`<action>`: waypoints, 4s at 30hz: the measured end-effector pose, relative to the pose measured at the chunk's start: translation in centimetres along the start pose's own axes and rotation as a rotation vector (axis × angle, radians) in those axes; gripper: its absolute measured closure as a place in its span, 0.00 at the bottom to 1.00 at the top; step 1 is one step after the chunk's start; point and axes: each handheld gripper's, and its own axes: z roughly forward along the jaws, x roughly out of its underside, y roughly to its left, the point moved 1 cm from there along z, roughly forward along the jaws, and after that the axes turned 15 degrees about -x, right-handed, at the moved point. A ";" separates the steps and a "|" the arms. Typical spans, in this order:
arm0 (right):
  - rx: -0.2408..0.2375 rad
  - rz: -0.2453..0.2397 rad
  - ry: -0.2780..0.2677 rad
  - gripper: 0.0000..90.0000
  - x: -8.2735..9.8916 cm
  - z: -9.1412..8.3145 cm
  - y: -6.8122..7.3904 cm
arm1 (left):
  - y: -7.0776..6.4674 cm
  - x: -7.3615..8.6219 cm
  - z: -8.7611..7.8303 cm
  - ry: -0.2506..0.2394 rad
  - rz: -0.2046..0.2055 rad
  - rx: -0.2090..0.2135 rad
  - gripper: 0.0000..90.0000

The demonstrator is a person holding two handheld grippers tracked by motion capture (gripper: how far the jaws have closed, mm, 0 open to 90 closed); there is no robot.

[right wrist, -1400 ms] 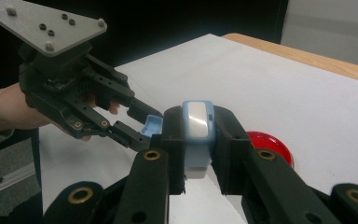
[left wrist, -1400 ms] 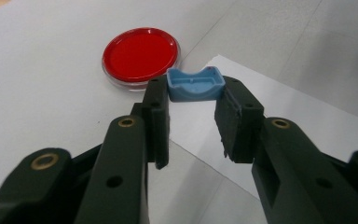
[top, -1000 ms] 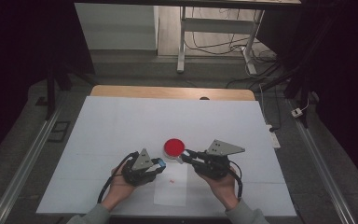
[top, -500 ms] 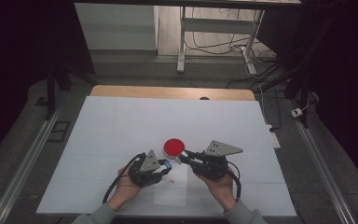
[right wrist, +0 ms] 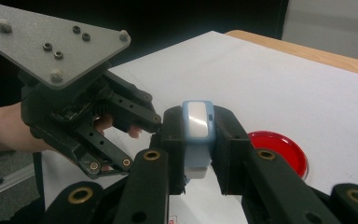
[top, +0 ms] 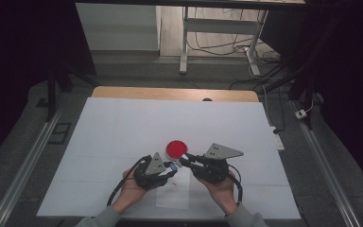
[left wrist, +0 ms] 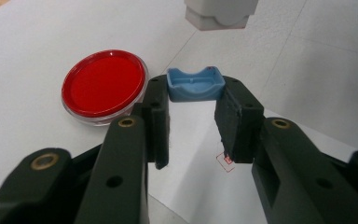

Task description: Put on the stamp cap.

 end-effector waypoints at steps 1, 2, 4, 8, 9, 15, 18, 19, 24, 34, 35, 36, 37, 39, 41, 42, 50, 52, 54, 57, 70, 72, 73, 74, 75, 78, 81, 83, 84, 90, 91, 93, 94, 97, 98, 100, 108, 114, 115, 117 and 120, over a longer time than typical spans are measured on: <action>0.001 0.001 0.002 0.84 0.0 0.0 0.0 | 0.0 0.0 0.0 -0.001 -0.001 0.001 0.73; 0.003 0.002 0.003 0.84 0.0 0.0 0.0 | -0.1 -0.1 0.0 -0.001 -0.001 0.001 0.73; 0.009 0.007 0.004 0.84 0.1 0.1 0.0 | -0.1 -0.1 0.1 -0.001 0.001 0.000 0.73; 0.010 0.010 0.009 0.84 0.2 0.3 0.1 | -0.3 -0.2 0.2 -0.001 0.001 0.004 0.73; 0.011 0.009 0.009 0.84 0.2 0.4 0.1 | -0.3 -0.2 0.2 -0.001 0.003 0.004 0.73; 0.016 0.017 0.011 0.84 0.3 0.6 0.2 | -0.4 -0.3 0.2 -0.008 0.001 -0.002 0.73; 0.020 0.021 0.012 0.84 0.4 0.7 0.2 | -0.4 -0.3 0.3 -0.009 0.006 -0.004 0.73; 0.022 0.022 0.013 0.84 0.4 0.7 0.2 | -0.5 -0.3 0.3 -0.010 0.007 -0.005 0.73; 0.032 0.030 0.013 0.84 0.5 0.9 0.2 | -0.5 -0.4 0.3 -0.015 0.005 -0.009 0.73; 0.046 0.039 0.009 0.84 0.6 1.0 0.3 | -0.6 -0.4 0.3 -0.019 0.004 -0.014 0.73; 0.049 0.039 0.009 0.84 0.6 1.0 0.3 | -0.6 -0.4 0.3 -0.019 0.004 -0.014 0.73; 0.051 0.041 0.008 0.84 0.6 1.1 0.3 | -0.6 -0.4 0.3 -0.020 0.003 -0.014 0.73; 0.052 0.043 0.008 0.84 0.6 1.1 0.3 | -0.6 -0.4 0.3 -0.021 0.002 -0.014 0.73; 0.054 0.045 0.008 0.84 0.6 1.1 0.3 | -0.6 -0.4 0.3 -0.021 0.002 -0.014 0.73; 0.055 0.046 0.010 0.84 0.7 1.1 0.3 | -0.6 -0.4 0.3 -0.021 0.003 -0.014 0.73; 0.055 0.046 0.011 0.84 0.7 1.1 0.3 | -0.7 -0.4 0.3 -0.022 0.004 -0.015 0.73; 0.066 0.052 0.012 0.84 0.8 1.2 0.3 | -0.7 -0.4 0.2 -0.026 0.003 -0.023 0.73; 0.069 0.052 0.011 0.84 0.8 1.3 0.3 | -0.7 -0.4 0.2 -0.028 0.004 -0.025 0.73; 0.072 0.053 0.009 0.84 0.8 1.3 0.4 | -0.7 -0.4 0.2 -0.027 0.005 -0.026 0.73; 0.075 0.055 0.008 0.84 0.8 1.3 0.4 | -0.8 -0.4 0.3 -0.026 0.007 -0.030 0.73; 0.091 0.063 0.002 0.84 0.9 1.4 0.5 | -0.9 -0.4 0.2 -0.031 0.015 -0.058 0.73; 0.095 0.065 -0.001 0.84 0.9 1.4 0.5 | -1.0 -0.4 0.3 -0.029 0.016 -0.062 0.73; 0.096 0.066 -0.002 0.84 0.9 1.4 0.5 | -1.0 -0.4 0.3 -0.029 0.017 -0.063 0.73; 0.096 0.067 -0.003 0.84 1.0 1.5 0.5 | -1.0 -0.4 0.3 -0.028 0.017 -0.064 0.73; 0.097 0.068 -0.002 0.84 1.0 1.5 0.5 | -1.0 -0.4 0.3 -0.027 0.017 -0.065 0.73; 0.100 0.073 -0.001 0.84 1.0 1.5 0.5 | -1.0 -0.3 0.3 -0.022 0.022 -0.066 0.73; 0.104 0.079 -0.006 0.84 1.0 1.6 0.5 | -1.0 -0.3 0.3 -0.022 0.022 -0.068 0.73; 0.109 0.079 -0.009 0.84 1.0 1.6 0.6 | -1.1 -0.3 0.4 -0.025 0.018 -0.070 0.73; 0.110 0.081 -0.011 0.84 1.0 1.6 0.6 | -1.1 -0.3 0.4 -0.025 0.018 -0.071 0.73; 0.117 0.087 -0.016 0.84 1.1 1.7 0.6 | -1.1 -0.3 0.4 -0.026 0.020 -0.080 0.73; 0.118 0.088 -0.016 0.84 1.1 1.7 0.6 | -1.2 -0.3 0.4 -0.027 0.022 -0.083 0.73; 0.121 0.090 -0.017 0.84 1.1 1.7 0.6 | -1.2 -0.3 0.4 -0.027 0.023 -0.087 0.73; 0.123 0.091 -0.022 0.84 1.1 1.7 0.6 | -1.2 -0.3 0.4 -0.027 0.024 -0.090 0.73; 0.128 0.090 -0.022 0.84 1.2 1.7 0.6 | -1.3 -0.3 0.5 -0.025 0.028 -0.095 0.73; 0.130 0.090 -0.022 0.84 1.2 1.8 0.6 | -1.3 -0.3 0.5 -0.025 0.028 -0.095 0.73; 0.134 0.090 -0.024 0.84 1.2 1.7 0.6 | -1.4 -0.3 0.6 -0.027 0.026 -0.100 0.73; 0.142 0.097 -0.031 0.84 1.3 1.8 0.7 | -1.5 -0.3 0.5 -0.034 0.031 -0.129 0.73; 0.138 0.108 -0.030 0.84 1.4 1.9 0.7 | -1.7 -0.3 0.4 -0.040 0.042 -0.148 0.73; 0.137 0.113 -0.032 0.84 1.4 1.9 0.6 | -1.7 -0.3 0.4 -0.040 0.048 -0.153 0.73; 0.134 0.118 -0.030 0.84 1.4 1.9 0.6 | -1.7 -0.3 0.4 -0.040 0.054 -0.156 0.73; 0.126 0.125 -0.035 0.84 1.4 1.8 0.5 | -1.8 -0.3 0.3 -0.047 0.067 -0.167 0.73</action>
